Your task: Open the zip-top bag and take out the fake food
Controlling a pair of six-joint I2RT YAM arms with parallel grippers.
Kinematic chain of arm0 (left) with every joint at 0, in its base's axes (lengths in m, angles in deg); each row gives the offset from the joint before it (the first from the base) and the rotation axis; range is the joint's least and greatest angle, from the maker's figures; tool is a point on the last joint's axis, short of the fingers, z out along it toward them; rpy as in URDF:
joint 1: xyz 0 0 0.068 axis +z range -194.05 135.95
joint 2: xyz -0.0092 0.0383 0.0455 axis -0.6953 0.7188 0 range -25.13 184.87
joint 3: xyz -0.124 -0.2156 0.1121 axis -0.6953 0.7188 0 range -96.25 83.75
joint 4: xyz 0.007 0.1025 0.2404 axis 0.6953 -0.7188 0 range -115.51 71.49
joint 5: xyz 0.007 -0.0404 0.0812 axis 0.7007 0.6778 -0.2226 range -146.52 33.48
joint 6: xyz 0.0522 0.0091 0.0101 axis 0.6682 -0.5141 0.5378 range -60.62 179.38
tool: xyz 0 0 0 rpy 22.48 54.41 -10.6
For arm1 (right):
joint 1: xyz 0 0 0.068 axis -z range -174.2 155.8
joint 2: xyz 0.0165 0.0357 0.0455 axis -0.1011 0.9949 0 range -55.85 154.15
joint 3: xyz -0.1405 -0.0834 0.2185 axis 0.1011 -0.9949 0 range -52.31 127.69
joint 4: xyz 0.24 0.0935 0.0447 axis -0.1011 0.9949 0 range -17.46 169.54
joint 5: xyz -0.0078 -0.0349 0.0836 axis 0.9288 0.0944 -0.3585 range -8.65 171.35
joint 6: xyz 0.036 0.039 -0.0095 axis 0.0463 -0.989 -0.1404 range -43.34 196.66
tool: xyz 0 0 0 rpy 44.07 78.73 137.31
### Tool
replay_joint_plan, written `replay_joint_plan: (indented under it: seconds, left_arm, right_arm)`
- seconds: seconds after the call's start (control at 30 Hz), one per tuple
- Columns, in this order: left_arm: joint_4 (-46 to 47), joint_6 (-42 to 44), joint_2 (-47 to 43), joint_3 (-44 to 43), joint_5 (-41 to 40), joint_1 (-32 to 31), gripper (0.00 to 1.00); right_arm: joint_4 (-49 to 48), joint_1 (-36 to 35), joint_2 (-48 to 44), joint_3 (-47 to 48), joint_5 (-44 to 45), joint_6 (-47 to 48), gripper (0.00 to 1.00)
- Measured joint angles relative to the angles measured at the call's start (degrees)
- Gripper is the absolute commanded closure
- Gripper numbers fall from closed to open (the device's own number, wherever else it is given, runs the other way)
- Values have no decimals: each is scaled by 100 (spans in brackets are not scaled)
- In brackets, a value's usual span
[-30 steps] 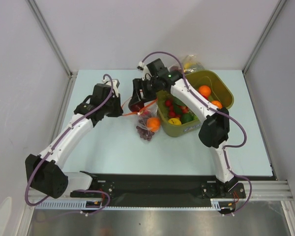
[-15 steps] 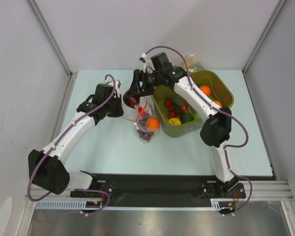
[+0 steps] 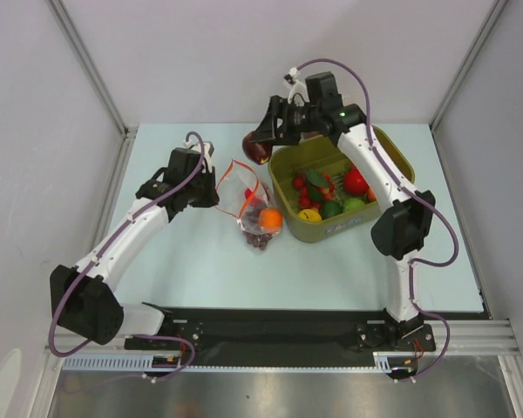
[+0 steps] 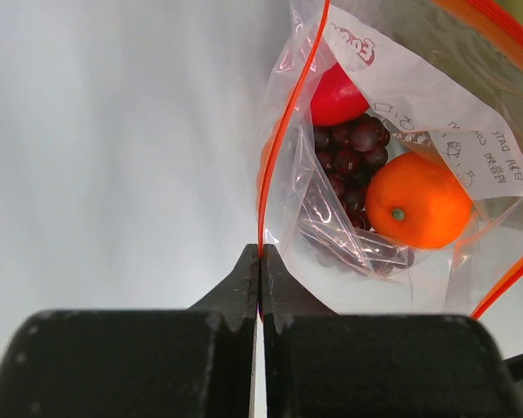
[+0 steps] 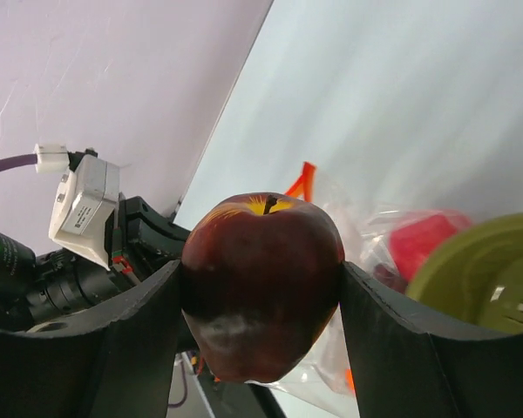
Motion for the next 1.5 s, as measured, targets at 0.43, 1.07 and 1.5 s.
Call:
replay_joint_plan:
  seconds: [0.43, 1.07, 1.5]
  left_arm:
    - [17, 2, 109, -101, 9, 0, 100]
    - [28, 98, 162, -258, 28, 0, 100]
    - [28, 149, 125, -258, 24, 2, 100]
  right_arm:
    - [968, 920, -643, -33, 1121, 916, 53]
    - [1576, 1714, -1038, -1368, 2938, 1729, 46]
    - [1471, 1714, -684, -1235, 2931, 1746, 11]
